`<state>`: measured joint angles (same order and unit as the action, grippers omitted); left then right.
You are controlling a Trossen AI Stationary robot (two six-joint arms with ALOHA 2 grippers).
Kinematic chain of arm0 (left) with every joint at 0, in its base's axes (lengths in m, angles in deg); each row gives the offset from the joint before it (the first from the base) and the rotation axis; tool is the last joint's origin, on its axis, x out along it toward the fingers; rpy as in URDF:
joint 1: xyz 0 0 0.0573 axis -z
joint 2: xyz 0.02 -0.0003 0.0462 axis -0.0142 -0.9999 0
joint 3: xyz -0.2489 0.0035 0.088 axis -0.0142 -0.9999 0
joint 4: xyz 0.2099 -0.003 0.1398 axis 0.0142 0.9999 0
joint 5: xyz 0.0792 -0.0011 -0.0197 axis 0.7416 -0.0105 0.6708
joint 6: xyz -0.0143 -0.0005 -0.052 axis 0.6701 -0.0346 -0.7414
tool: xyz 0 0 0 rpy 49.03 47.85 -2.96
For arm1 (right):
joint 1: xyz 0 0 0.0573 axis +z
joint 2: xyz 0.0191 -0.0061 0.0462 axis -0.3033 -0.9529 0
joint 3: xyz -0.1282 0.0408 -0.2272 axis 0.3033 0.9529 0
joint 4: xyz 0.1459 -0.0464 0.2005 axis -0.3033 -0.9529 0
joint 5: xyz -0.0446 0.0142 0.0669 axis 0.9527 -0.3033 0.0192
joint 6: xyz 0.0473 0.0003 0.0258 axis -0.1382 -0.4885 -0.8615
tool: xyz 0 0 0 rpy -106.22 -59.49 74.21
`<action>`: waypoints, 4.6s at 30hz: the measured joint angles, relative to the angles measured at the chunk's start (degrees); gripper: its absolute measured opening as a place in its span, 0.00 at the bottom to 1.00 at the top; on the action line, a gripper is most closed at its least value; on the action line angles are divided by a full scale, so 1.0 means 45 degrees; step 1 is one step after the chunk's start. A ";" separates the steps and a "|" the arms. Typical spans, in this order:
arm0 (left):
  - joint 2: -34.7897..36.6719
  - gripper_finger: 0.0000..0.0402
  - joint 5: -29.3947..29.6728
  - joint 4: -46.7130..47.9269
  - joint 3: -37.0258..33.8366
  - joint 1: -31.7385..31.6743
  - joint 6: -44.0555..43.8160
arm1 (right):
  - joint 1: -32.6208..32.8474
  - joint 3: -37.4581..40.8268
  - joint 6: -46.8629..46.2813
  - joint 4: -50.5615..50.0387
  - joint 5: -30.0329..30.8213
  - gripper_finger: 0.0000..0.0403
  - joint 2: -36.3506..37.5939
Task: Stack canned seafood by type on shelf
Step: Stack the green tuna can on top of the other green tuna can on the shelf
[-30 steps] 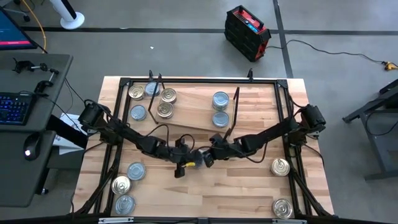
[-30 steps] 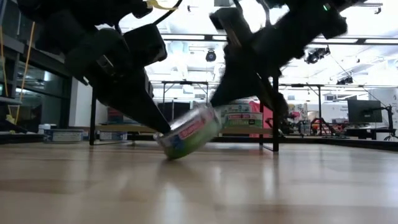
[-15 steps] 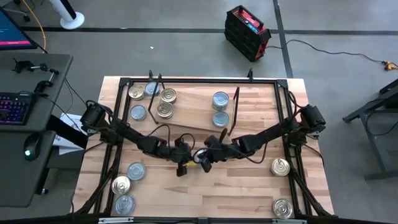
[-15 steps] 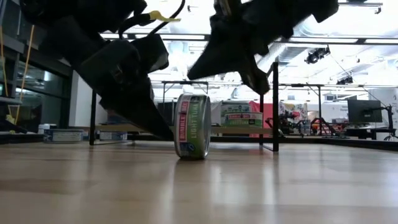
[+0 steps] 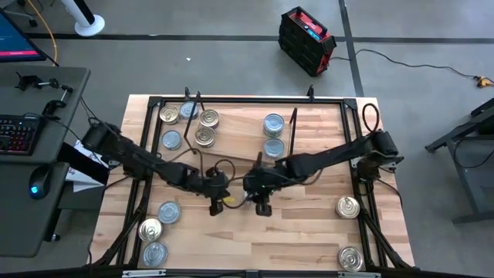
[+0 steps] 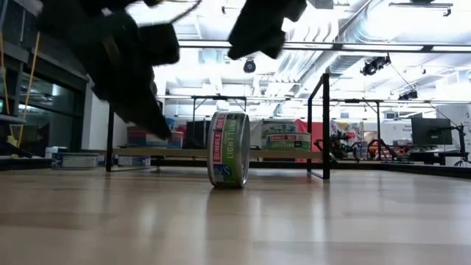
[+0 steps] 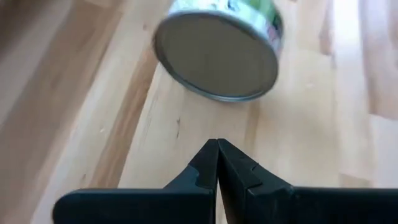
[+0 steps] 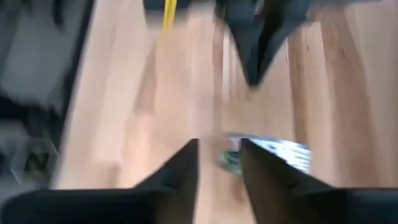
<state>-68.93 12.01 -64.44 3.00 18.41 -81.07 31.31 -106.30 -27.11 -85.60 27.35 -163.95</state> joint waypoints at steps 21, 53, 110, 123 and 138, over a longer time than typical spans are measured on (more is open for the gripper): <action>0.5383 0.00 0.0630 0.0308 0.0000 0.2769 -0.5837 | -0.0623 -0.7404 1.2741 -0.7411 0.0977 0.81 -0.5098; 0.8722 0.00 0.0639 -0.1770 0.0005 0.2780 -0.2345 | 0.0276 -0.7337 1.1003 -0.7414 0.3039 0.28 -0.5704; 1.0565 0.00 0.2038 -0.2540 0.0015 0.1146 -0.0371 | -0.1095 0.0025 -0.2709 -0.8648 1.1130 0.28 -0.0691; 1.0560 0.00 0.2092 -0.2511 0.0015 0.1146 -0.0538 | -0.2127 0.0044 -0.0987 -0.7552 1.0857 0.34 -0.0688; 1.0565 0.00 0.2097 -0.2507 0.0015 0.1146 -0.0700 | -0.2541 0.0044 -0.0768 -0.7895 0.9906 0.47 -0.0688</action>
<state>-21.39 21.45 -75.72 3.07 23.57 -84.22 19.88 -106.10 -30.57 -121.13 71.93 -167.05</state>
